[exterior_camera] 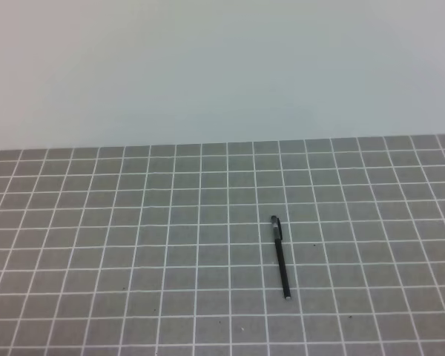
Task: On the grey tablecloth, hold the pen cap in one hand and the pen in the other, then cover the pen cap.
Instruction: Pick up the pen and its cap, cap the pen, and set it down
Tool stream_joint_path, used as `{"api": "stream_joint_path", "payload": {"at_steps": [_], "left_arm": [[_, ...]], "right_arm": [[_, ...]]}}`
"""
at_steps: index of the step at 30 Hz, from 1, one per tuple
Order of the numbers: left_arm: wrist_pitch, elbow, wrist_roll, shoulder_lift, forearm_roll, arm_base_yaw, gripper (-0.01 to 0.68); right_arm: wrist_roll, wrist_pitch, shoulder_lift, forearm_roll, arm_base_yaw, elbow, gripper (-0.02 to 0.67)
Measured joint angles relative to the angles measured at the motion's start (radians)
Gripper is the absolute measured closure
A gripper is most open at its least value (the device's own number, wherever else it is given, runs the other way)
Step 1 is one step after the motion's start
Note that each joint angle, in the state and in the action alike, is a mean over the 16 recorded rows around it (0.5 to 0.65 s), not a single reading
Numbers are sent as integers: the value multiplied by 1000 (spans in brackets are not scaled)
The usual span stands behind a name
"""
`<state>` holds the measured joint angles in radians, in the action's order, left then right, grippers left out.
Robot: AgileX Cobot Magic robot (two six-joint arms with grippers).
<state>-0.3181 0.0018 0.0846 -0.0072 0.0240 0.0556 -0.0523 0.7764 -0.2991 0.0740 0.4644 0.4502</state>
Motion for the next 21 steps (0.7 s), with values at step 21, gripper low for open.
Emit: {"api": "stream_joint_path", "payload": {"at_steps": [21], "left_arm": [[0,0,-1,0,0,0,675]], "right_arm": [[-4,-18,3,2,-4,-2,645]]}}
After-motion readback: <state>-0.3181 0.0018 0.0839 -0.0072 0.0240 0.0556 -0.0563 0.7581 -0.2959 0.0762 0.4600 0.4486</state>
